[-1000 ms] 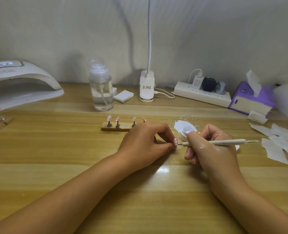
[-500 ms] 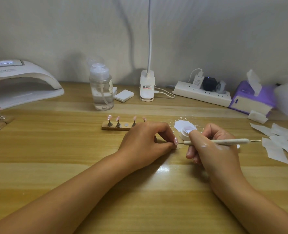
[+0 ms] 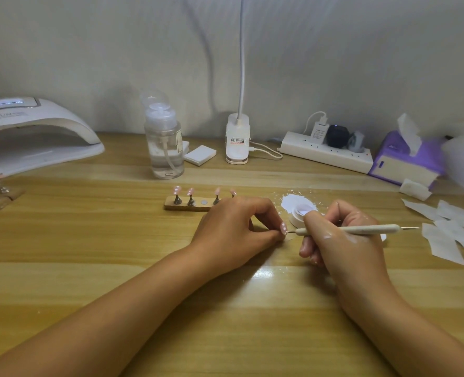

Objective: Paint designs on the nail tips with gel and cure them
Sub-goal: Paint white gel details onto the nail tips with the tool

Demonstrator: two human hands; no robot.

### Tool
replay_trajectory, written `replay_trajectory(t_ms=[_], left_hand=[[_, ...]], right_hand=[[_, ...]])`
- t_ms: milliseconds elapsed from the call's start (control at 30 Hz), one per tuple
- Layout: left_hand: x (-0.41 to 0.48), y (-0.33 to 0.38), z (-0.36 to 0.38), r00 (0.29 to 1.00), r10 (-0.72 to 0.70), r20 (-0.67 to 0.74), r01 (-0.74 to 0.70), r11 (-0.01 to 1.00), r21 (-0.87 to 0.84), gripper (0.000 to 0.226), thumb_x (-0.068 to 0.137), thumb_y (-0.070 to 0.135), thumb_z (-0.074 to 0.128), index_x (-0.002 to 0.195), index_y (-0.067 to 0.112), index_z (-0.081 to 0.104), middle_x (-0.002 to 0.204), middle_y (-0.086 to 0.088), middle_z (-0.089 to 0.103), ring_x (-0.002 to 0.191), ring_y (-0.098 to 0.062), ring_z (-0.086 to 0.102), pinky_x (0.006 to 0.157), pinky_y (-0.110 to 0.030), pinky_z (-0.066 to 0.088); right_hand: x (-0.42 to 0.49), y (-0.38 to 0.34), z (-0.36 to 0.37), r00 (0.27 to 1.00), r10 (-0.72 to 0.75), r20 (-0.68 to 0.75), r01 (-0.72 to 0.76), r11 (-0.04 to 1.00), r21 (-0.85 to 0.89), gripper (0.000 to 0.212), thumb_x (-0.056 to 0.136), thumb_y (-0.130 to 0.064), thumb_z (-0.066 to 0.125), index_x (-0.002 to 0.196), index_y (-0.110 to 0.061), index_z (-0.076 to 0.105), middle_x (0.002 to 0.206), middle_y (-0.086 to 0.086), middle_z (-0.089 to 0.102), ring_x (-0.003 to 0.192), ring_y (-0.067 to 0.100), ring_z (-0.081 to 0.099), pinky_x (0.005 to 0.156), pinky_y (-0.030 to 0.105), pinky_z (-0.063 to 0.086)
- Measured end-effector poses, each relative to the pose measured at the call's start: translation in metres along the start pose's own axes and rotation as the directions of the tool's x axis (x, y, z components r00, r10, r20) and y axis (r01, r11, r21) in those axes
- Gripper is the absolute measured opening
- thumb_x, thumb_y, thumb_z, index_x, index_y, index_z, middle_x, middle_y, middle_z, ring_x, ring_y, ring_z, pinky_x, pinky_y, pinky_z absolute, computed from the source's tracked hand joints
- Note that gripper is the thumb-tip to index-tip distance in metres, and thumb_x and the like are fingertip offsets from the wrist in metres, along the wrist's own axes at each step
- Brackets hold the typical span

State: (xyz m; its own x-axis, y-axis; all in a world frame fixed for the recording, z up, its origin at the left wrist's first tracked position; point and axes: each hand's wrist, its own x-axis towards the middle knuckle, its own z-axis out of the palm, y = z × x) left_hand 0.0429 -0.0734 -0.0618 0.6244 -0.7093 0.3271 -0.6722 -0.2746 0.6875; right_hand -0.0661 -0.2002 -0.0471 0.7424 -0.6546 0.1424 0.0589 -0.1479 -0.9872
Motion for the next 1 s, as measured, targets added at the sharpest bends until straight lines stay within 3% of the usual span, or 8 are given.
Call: replay_trajectory(t_ms=[167, 533, 767, 1000], left_hand=[[0.0001, 0.0002, -0.0001, 1.0, 0.001, -0.001, -0.001, 1.0, -0.002, 0.009, 0.079, 0.03, 0.077, 0.08, 0.036, 0.07, 0.086, 0.024, 0.071, 0.057, 0.003, 0.055, 0.071, -0.031, 0.051], [0.0004, 0.0005, 0.0005, 1.0, -0.003, 0.0, 0.003, 1.0, -0.015, 0.012, 0.079, 0.028, 0.077, 0.079, 0.037, 0.069, 0.085, 0.024, 0.071, 0.056, 0.004, 0.054, 0.064, -0.027, 0.045], [-0.002, 0.002, 0.0004, 1.0, 0.018, 0.0, -0.018, 1.0, 0.025, 0.009, 0.08, 0.032, 0.074, 0.081, 0.038, 0.067, 0.086, 0.029, 0.069, 0.058, 0.006, 0.053, 0.063, -0.026, 0.042], [-0.0046, 0.0067, -0.0002, 0.997, 0.075, -0.019, -0.072, 0.989, 0.126, 0.011, 0.081, 0.03, 0.072, 0.083, 0.037, 0.064, 0.088, 0.025, 0.066, 0.064, 0.009, 0.051, 0.062, -0.025, 0.04]], right_hand=[[0.0002, 0.0002, -0.0002, 1.0, -0.003, -0.003, 0.003, 1.0, 0.006, 0.042, 0.084, -0.008, 0.063, 0.049, -0.026, 0.049, 0.045, 0.01, 0.06, 0.036, 0.011, 0.043, 0.039, 0.017, 0.035], [-0.0005, -0.0003, 0.0005, 1.0, -0.001, 0.011, 0.001, 1.0, 0.001, 0.042, 0.084, -0.008, 0.063, 0.049, -0.026, 0.049, 0.045, 0.011, 0.059, 0.038, 0.011, 0.044, 0.04, 0.018, 0.036], [-0.0011, -0.0045, -0.0011, 0.997, 0.022, -0.079, -0.011, 0.991, 0.134, 0.042, 0.083, -0.004, 0.057, 0.048, -0.023, 0.043, 0.042, 0.008, 0.055, 0.033, 0.009, 0.038, 0.036, 0.015, 0.033], [0.0005, -0.0075, -0.0032, 0.99, 0.014, -0.142, 0.018, 0.976, 0.218, 0.031, 0.085, -0.002, 0.054, 0.062, -0.016, 0.038, 0.04, 0.004, 0.052, 0.035, 0.007, 0.037, 0.036, 0.015, 0.032]])
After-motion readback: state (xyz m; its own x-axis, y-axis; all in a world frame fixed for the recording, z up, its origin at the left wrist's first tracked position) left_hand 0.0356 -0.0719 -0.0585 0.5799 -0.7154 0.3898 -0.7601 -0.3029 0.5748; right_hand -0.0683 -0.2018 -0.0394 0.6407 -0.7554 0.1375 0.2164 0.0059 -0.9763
